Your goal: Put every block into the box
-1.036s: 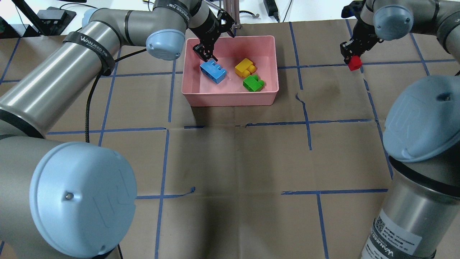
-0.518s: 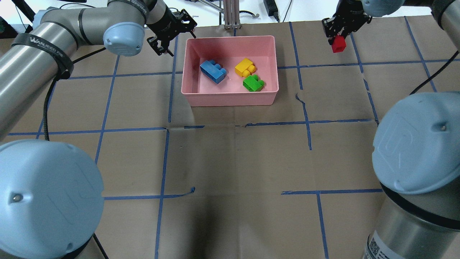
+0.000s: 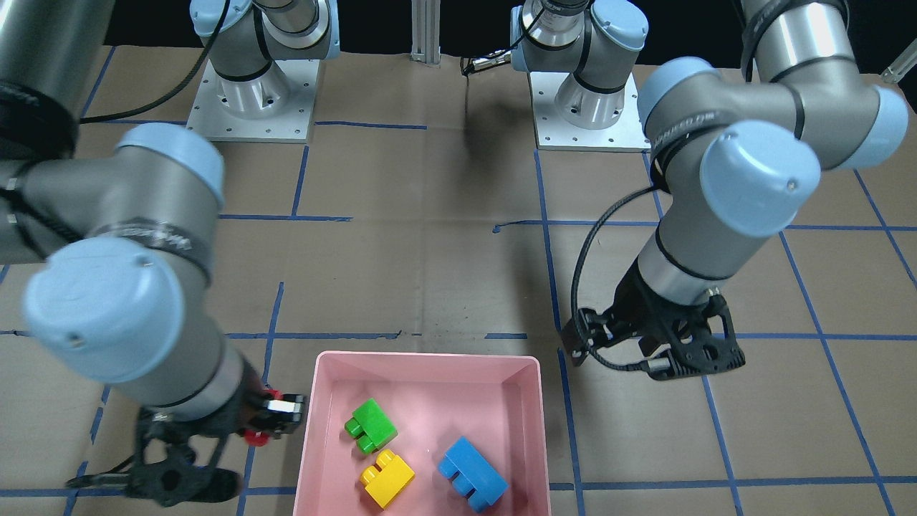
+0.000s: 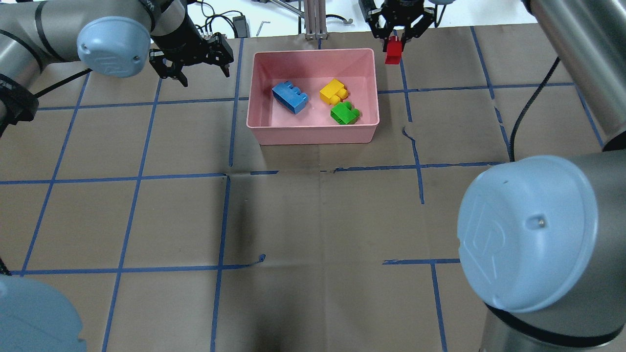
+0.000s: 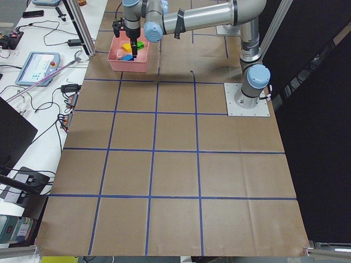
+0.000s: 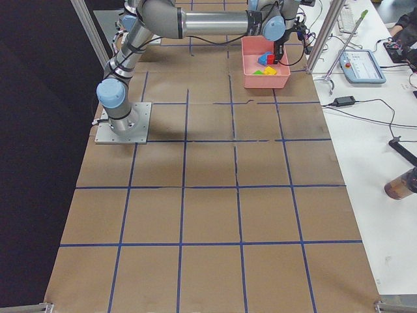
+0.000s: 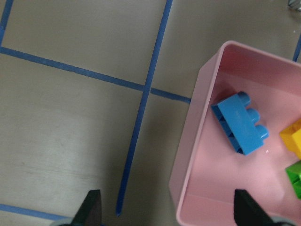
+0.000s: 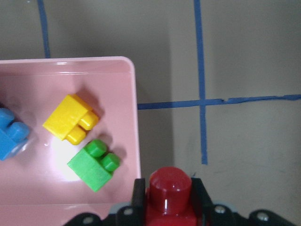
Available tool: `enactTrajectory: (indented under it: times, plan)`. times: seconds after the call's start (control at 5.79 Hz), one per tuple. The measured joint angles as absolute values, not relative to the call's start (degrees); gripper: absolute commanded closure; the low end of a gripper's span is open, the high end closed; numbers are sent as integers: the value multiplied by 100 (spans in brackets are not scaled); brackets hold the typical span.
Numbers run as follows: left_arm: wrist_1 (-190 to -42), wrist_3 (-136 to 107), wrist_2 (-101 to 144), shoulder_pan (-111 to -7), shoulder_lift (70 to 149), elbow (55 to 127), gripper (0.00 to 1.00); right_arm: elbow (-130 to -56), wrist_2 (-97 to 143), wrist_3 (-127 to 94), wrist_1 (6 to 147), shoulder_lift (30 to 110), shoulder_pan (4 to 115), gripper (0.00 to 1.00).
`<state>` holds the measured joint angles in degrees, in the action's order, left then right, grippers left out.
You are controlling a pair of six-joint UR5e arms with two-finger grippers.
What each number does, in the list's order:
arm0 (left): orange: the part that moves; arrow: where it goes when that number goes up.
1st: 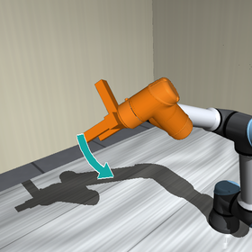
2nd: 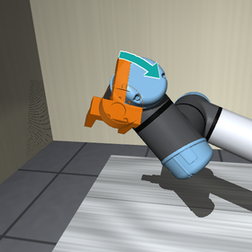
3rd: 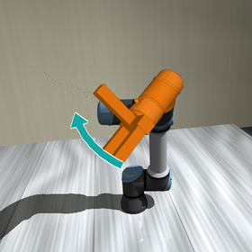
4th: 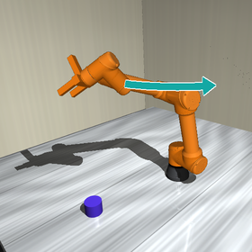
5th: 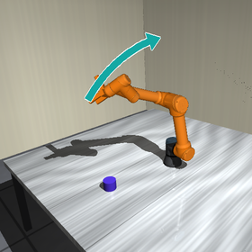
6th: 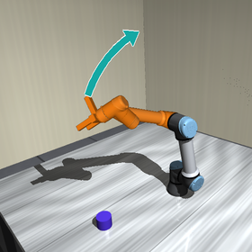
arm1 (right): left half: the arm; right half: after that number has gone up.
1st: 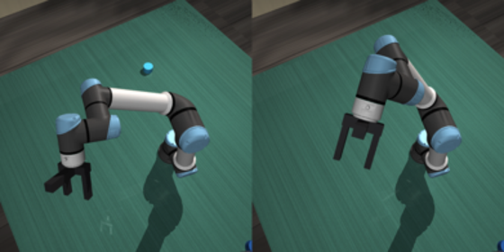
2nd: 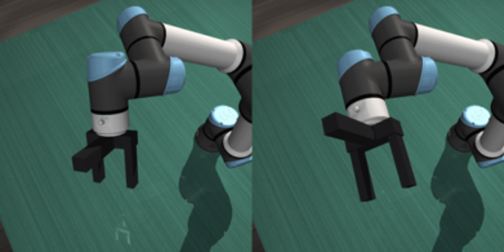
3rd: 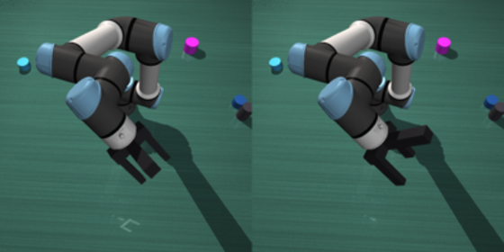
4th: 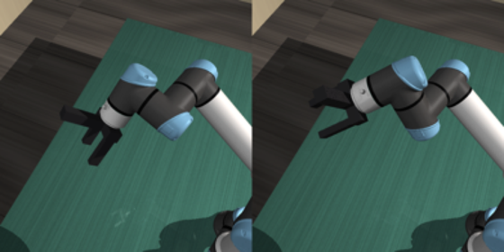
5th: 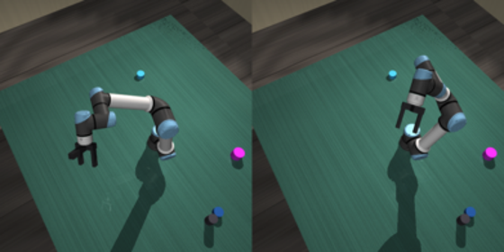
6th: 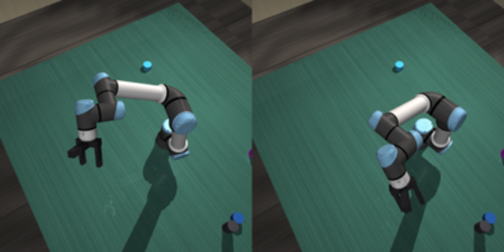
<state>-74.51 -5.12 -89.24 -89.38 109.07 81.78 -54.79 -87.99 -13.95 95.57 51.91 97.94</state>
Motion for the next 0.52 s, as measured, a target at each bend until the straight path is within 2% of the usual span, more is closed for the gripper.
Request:
enactTrajectory:
  times: [0.17,0.35,0.52]
  plan:
    - [-7813,-311,-9340,-8934,10731,8202,0,-5469,-8618,-1921,9717,4990,10089,80]
    - [-8029,-343,-9190,-8892,10655,8168,0,-5481,-8543,-2136,9894,4721,10255,74]
    - [-8163,-440,-8803,-8831,10603,8122,0,-5514,-8520,-2187,9993,4513,10312,65]
